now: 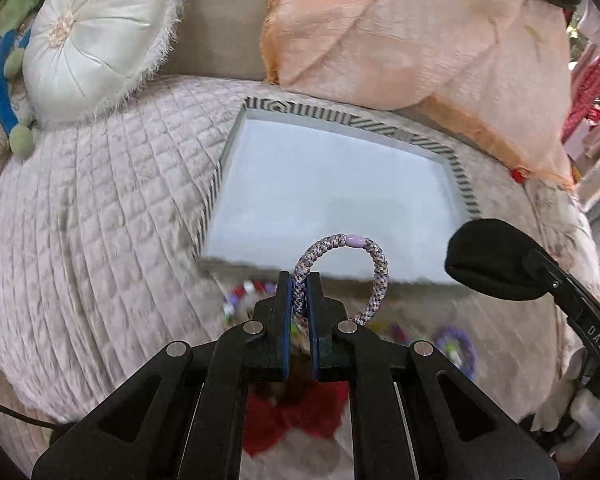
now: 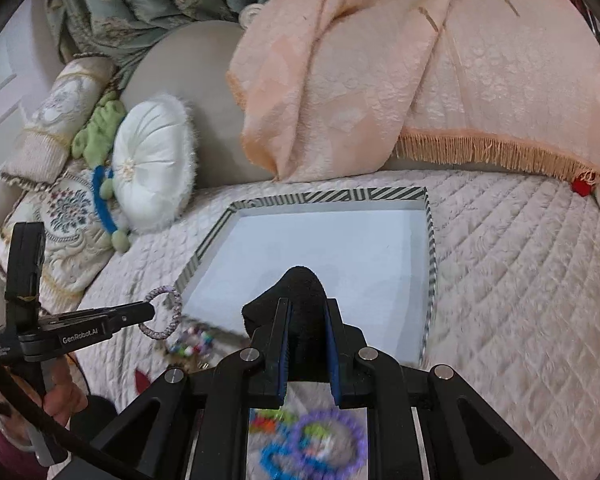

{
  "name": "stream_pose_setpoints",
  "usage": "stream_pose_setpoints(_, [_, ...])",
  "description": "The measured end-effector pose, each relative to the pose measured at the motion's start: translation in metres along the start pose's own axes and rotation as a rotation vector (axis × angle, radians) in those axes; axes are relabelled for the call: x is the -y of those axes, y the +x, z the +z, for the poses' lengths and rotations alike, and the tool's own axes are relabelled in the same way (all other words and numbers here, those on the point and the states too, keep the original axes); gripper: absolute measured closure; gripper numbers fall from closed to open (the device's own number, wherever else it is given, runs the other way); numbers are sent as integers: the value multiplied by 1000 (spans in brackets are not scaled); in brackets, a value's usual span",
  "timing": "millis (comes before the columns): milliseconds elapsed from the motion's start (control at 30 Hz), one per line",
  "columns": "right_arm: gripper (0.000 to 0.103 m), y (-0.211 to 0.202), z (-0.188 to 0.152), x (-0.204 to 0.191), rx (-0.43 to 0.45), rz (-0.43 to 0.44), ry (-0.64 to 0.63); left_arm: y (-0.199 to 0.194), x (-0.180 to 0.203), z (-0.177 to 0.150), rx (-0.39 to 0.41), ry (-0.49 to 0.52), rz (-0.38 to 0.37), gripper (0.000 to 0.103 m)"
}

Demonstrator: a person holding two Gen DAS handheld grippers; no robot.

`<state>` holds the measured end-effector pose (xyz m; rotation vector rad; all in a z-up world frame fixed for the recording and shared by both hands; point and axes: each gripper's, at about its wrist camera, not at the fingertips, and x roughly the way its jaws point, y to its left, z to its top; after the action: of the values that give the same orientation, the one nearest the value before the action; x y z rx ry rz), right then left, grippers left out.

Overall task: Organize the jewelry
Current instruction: 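Lift and carry the grey bracelet and black pouch over the striped tray with both tools, then open the left tool dropping the bracelet while the right tool releases the pouch into the tray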

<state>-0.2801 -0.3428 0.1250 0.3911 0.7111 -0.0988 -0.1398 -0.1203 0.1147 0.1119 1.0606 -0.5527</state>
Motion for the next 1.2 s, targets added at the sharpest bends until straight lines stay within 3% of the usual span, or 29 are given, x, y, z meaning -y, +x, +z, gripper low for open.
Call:
stream_pose_setpoints(367, [88, 58, 5, 39, -82, -49, 68, 62, -12, 37, -46, -32, 55, 97])
stream_pose_setpoints(700, [86, 77, -2, 52, -148, -65, 82, 96, -27, 38, -106, -79, 108, 96])
stream_pose_setpoints(733, [85, 75, -2, 52, -139, -68, 82, 97, -29, 38, -111, -83, 106, 93])
stream_pose_setpoints(767, [77, 74, -2, 53, -135, -73, 81, 98, -29, 39, -113, -84, 108, 89])
stream_pose_setpoints(800, [63, 71, -1, 52, -125, -76, 77, 98, -30, 39, -115, -88, 108, 75])
stream_pose_setpoints(833, [58, 68, -2, 51, -113, -75, 75, 97, -31, 39, -112, -95, 100, 60])
stream_pose_setpoints(900, [53, 64, -2, 50, -107, -80, 74, 91, -32, 39, -88, -116, 77, 51])
stream_pose_setpoints(1200, [53, 30, -11, 30, -75, -62, 55, 49, -28, 24, -38, -106, 84, 50])
